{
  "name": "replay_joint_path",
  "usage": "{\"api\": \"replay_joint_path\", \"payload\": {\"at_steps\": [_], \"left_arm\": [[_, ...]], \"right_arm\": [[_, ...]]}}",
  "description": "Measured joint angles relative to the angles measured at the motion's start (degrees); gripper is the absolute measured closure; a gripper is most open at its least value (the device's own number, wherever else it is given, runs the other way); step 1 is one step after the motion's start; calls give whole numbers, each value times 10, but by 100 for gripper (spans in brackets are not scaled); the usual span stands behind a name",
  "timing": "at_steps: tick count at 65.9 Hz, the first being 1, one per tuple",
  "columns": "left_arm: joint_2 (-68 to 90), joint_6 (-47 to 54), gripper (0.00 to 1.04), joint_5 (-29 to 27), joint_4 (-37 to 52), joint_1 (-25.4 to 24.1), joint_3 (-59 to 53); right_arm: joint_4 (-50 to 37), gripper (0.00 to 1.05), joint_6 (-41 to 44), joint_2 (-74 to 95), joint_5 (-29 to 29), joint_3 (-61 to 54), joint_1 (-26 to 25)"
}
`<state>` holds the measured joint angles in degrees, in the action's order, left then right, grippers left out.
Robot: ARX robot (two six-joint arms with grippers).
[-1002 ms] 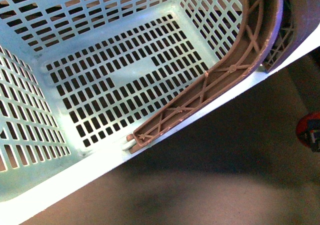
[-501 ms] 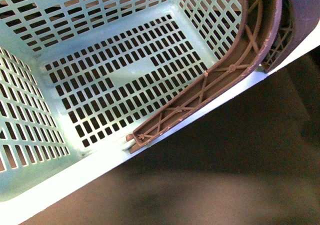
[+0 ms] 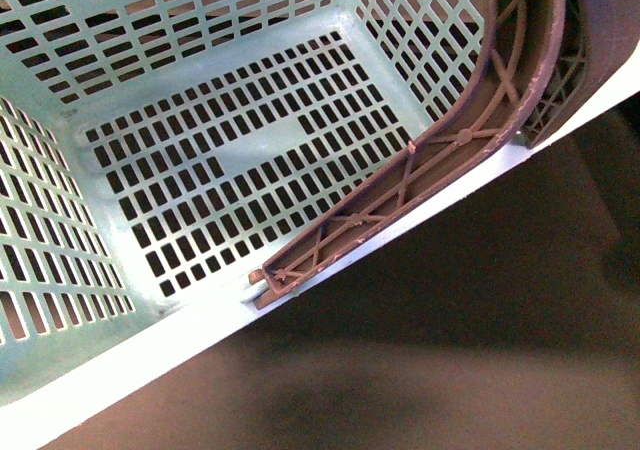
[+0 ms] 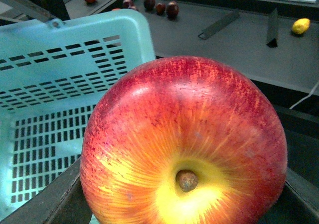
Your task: Pick apple with right arm and hold basket with left
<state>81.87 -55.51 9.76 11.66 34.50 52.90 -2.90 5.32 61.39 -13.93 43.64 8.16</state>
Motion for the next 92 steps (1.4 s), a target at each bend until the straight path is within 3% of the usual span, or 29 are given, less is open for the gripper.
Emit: {"api": "replay_joint_path", "payload": {"at_steps": [11,20,44,53,70,92], "left_arm": [[0,0,91,1,0,0,0],[0,0,91,-1,0,0,0],[0,0,91,-1,0,0,0],[0,0,91,-1,0,0,0],[4,-3,91,4,0,1,0],[5,0,91,0,0,-1,0]], "right_arm": [[-28,28,-19,66,61,22,86],[-46,28,-26,119,101,37,124],[-74,28,-56,210,163,53,152],[-80,7,-74,211,167,53,154],[-83,9,-87,167,184,38,129],[-59,9,-75,-48,209,-78,-5]]}}
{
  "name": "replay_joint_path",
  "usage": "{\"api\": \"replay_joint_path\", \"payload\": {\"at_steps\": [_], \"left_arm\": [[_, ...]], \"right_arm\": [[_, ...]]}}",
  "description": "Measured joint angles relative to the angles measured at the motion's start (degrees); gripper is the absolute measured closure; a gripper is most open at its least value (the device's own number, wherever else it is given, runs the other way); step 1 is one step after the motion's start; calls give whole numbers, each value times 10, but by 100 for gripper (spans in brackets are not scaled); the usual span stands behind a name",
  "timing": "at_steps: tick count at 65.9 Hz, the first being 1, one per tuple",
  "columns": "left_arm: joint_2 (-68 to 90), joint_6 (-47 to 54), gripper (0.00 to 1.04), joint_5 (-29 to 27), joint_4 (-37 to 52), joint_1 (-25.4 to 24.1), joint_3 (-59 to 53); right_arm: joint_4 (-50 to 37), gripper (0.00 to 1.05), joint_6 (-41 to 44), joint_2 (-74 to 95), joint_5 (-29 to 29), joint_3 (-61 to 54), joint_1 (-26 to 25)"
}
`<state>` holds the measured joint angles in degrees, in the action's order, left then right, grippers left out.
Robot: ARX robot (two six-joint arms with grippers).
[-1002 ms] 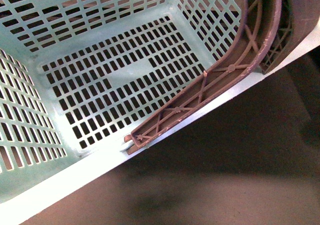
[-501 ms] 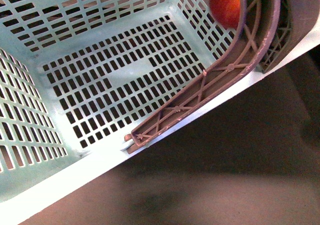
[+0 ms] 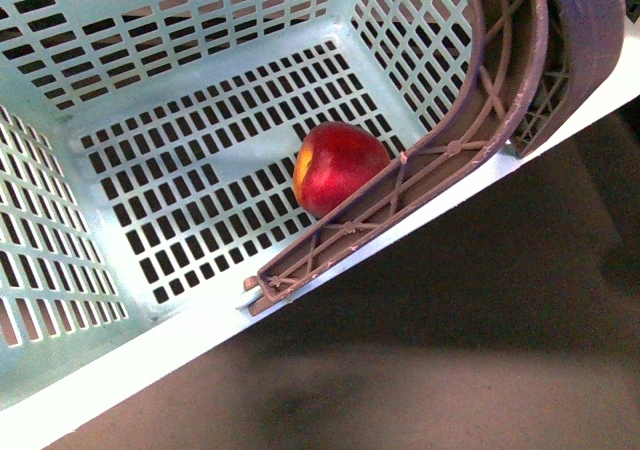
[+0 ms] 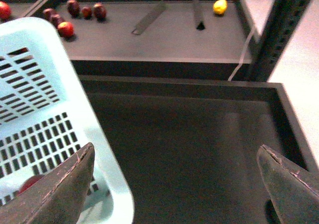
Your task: Pick apple with right arm and hold basket with left
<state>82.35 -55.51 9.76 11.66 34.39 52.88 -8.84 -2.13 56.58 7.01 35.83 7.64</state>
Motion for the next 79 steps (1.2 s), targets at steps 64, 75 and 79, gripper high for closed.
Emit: {"api": "replay_joint_path", "payload": {"at_steps": [64,75,79], "left_arm": [[0,0,91,-1,0,1,0],[0,0,91,-1,0,1,0],[0,0,91,-1,0,1,0]], "right_arm": [[-165,103,19,-264,-70,-316,-75],[-141,103,19,-302,-70,-329,-75],[-130,103,19,-316,-70,-333,-75]]}}
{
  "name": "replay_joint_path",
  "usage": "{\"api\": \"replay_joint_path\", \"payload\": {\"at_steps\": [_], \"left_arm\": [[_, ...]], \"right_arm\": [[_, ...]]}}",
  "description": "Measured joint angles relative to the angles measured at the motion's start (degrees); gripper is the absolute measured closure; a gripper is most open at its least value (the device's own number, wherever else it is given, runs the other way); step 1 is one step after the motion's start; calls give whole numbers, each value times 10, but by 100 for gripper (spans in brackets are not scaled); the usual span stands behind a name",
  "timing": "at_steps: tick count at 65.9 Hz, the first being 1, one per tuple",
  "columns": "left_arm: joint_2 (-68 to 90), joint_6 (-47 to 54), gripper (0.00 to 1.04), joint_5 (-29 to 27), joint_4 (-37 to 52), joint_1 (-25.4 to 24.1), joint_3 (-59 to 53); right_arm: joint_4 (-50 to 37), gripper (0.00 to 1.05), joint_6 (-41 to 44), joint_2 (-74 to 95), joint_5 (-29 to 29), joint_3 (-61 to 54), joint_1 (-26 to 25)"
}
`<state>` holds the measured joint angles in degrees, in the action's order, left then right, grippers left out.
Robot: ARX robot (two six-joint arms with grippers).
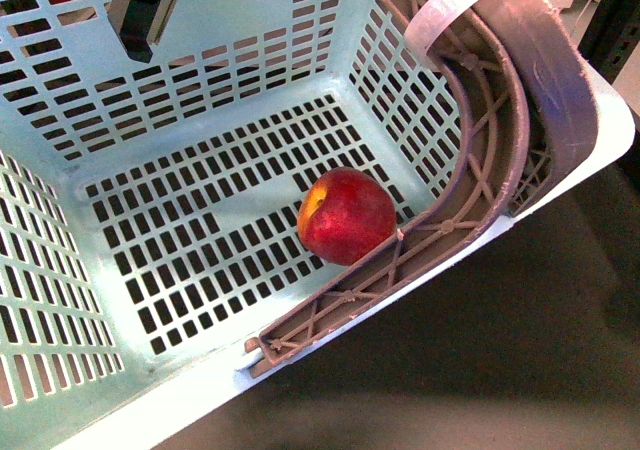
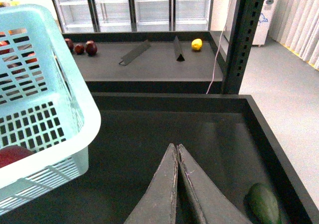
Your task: Pick apple with right arm and hold basket with left
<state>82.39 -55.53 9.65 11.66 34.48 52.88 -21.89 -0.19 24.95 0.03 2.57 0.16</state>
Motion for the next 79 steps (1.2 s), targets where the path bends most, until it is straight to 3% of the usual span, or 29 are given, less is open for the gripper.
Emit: {"api": "replay_joint_path", "payload": {"at_steps": [50,58,79], "left_arm": [[0,0,91,0,0,0,0],[0,0,91,1,0,0,0],[0,-1,91,0,0,0,0]], "right_arm": [[118,103,0,-149,0,-16,0],[212,103,0,-232,0,-16,-1],[217,103,0,-246,1,-16,-1]]}}
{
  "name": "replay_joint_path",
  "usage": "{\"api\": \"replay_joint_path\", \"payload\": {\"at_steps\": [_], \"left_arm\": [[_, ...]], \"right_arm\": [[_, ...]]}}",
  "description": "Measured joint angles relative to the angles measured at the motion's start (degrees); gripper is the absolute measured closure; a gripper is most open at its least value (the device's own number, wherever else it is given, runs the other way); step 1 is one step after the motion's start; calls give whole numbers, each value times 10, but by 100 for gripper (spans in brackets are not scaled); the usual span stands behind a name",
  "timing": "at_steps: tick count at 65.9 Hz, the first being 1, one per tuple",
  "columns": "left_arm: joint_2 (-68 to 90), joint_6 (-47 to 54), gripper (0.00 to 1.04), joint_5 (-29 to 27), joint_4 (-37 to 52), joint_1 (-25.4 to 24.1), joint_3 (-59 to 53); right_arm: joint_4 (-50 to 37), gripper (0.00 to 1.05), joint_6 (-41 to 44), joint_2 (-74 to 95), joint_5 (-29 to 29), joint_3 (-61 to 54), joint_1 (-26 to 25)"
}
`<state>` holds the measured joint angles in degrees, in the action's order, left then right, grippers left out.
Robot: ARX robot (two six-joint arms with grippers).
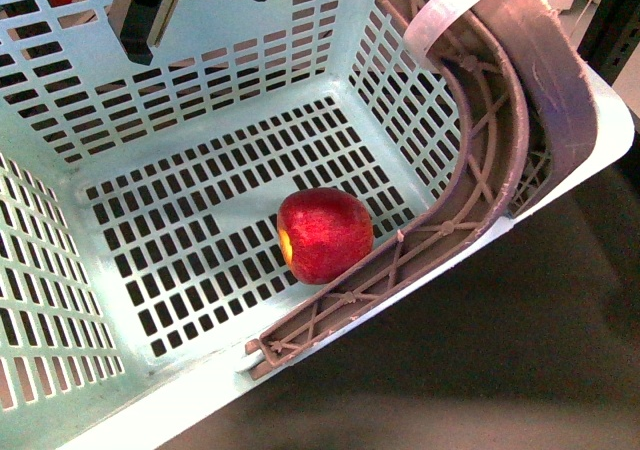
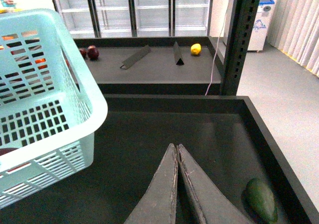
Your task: Pick apple with right arm and hold basket with left
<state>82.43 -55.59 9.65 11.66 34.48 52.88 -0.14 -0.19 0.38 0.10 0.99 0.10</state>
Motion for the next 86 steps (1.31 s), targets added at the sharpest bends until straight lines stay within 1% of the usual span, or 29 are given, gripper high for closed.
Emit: {"api": "replay_joint_path", "payload": {"at_steps": [2,5,8,13,16,27,30,34,42,47,61,62,63,65,67,68,69,71,72,74,75,78,79,86], "left_arm": [[0,1,91,0,0,0,0],[0,1,91,0,0,0,0],[0,0,91,0,0,0,0],[0,0,91,0,0,0,0],[0,0,91,0,0,0,0],[0,0,91,0,0,0,0],[0,0,91,0,0,0,0],[0,0,91,0,0,0,0],[0,0,91,0,0,0,0],[0,0,91,0,0,0,0],[0,-1,91,-4,0,0,0],[0,-4,91,-16,4,2,0],[0,-16,91,-47,17,9,-2],[0,-31,91,-86,32,14,-6],[0,-72,91,-154,51,21,-10],[0,-78,91,-176,56,23,-12],[0,-105,91,-217,61,23,-14],[-2,-120,91,-256,65,23,-16],[-3,-136,91,-290,68,23,-18],[-6,-150,91,-322,70,20,-21],[-9,-164,91,-347,73,17,-26],[-19,-182,91,-383,75,5,-39],[-23,-190,91,-388,75,-1,-45],[-37,-237,91,-388,66,-33,-79]], "right_arm": [[0,103,0,0,0,0,0],[0,97,0,0,0,0,0],[0,88,0,0,0,0,0],[0,78,0,0,0,0,0],[0,69,0,0,0,0,0],[0,45,0,0,0,0,0],[0,34,0,0,0,0,0],[0,24,0,0,0,0,0],[0,7,0,0,0,0,0],[0,9,0,0,0,0,0],[0,9,0,0,0,0,0],[0,9,0,0,0,0,0],[0,9,0,0,0,0,0],[0,9,0,0,0,0,0],[0,9,0,0,-1,0,0],[0,9,0,0,-2,0,0],[0,9,0,0,-2,0,0],[0,9,0,0,-1,0,0],[0,9,0,0,-1,0,0],[0,9,0,-1,-1,0,0],[0,9,0,-1,-1,0,0],[0,9,0,-1,-1,0,0],[0,9,0,-1,-1,0,0],[0,9,0,-1,-1,0,0]]}}
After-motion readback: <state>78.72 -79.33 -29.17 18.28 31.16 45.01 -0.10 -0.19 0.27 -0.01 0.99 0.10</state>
